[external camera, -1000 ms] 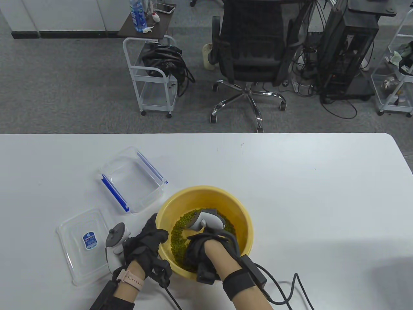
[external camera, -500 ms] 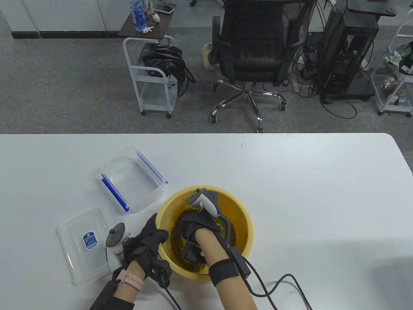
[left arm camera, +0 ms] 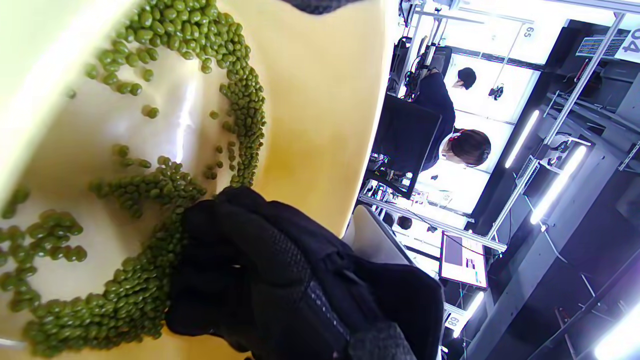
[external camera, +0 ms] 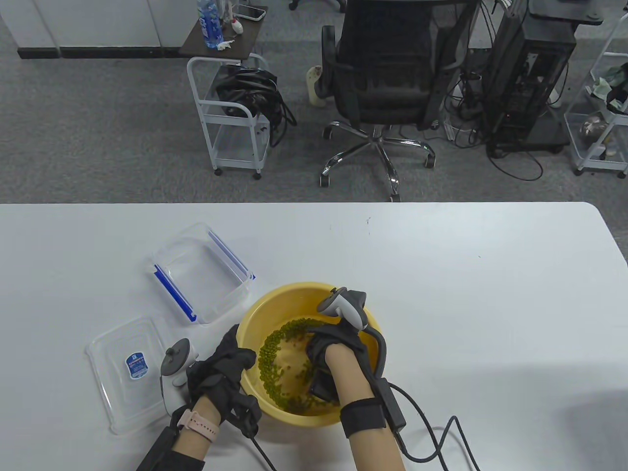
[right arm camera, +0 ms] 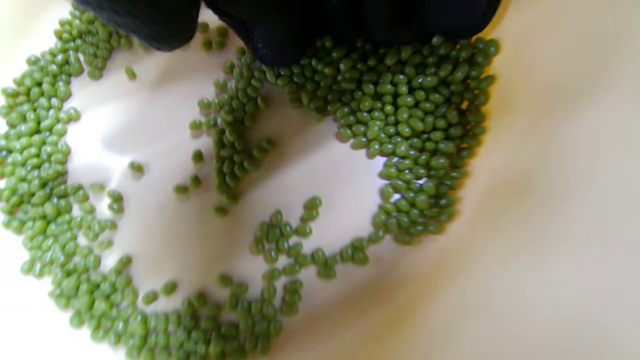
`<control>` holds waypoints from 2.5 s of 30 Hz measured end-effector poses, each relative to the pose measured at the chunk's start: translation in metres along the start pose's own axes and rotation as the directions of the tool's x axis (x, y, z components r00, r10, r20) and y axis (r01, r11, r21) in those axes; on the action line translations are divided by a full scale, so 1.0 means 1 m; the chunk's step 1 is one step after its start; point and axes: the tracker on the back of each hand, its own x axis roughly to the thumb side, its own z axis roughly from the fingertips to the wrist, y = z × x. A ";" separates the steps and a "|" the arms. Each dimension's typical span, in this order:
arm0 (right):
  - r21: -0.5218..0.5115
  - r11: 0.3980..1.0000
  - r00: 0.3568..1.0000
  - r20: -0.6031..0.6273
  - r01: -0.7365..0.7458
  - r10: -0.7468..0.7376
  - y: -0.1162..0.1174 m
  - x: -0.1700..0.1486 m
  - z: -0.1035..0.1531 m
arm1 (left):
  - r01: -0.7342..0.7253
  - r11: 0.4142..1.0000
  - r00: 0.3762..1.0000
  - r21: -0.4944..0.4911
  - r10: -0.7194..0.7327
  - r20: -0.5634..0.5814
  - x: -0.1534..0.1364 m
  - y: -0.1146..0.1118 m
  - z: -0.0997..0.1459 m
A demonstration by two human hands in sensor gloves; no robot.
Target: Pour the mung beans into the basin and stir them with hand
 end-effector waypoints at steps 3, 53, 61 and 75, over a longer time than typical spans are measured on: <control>0.014 0.998 0.998 0.005 -0.056 0.056 0.008 0.001 0.003 | -0.004 1.000 1.000 -0.001 0.004 0.000 0.000 0.000 0.000; 0.314 0.929 0.961 0.248 -0.196 0.119 0.072 0.044 0.014 | -0.010 1.000 1.000 0.028 0.010 0.015 -0.003 -0.002 0.002; 0.192 0.980 0.973 0.210 0.055 -0.096 0.043 0.058 0.006 | -0.018 1.000 1.000 0.012 0.017 0.016 -0.003 -0.002 0.002; -0.049 0.997 0.995 -0.087 -0.057 0.053 0.008 0.005 0.003 | -0.022 0.999 1.000 0.029 0.022 0.013 -0.003 -0.002 0.002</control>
